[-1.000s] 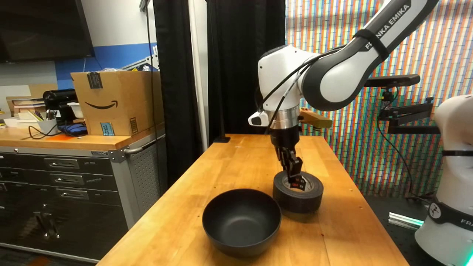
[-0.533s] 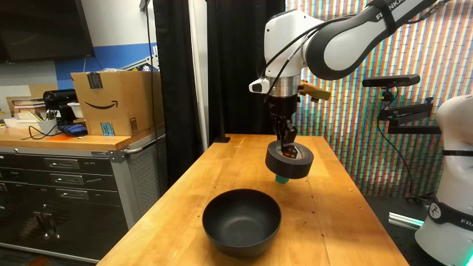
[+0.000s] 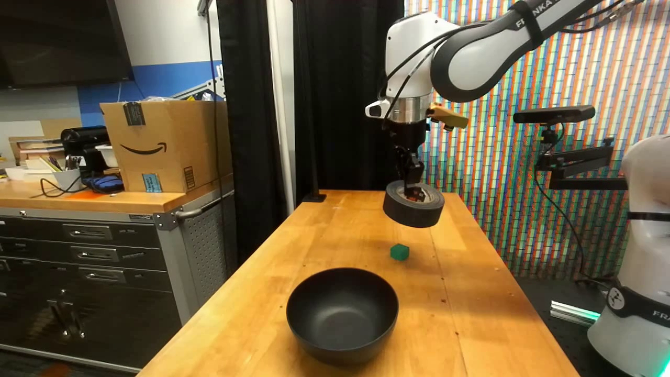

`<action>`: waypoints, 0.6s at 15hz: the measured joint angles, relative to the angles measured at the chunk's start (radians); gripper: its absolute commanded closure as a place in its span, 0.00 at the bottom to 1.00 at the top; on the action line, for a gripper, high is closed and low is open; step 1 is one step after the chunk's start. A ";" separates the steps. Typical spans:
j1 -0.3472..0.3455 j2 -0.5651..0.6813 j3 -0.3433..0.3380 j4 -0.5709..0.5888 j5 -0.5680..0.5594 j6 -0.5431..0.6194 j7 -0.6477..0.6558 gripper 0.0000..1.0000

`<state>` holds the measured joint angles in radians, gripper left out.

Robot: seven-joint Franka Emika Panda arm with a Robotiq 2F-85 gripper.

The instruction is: Move the seal tape

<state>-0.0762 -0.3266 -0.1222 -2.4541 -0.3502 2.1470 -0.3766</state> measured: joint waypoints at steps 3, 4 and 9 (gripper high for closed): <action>-0.041 0.000 -0.052 0.005 0.000 0.001 -0.034 0.92; -0.052 0.000 -0.067 0.008 0.000 0.002 -0.042 0.92; -0.079 0.002 -0.104 0.012 0.000 0.003 -0.058 0.92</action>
<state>-0.1551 -0.3251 -0.2258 -2.4416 -0.3506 2.1500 -0.4349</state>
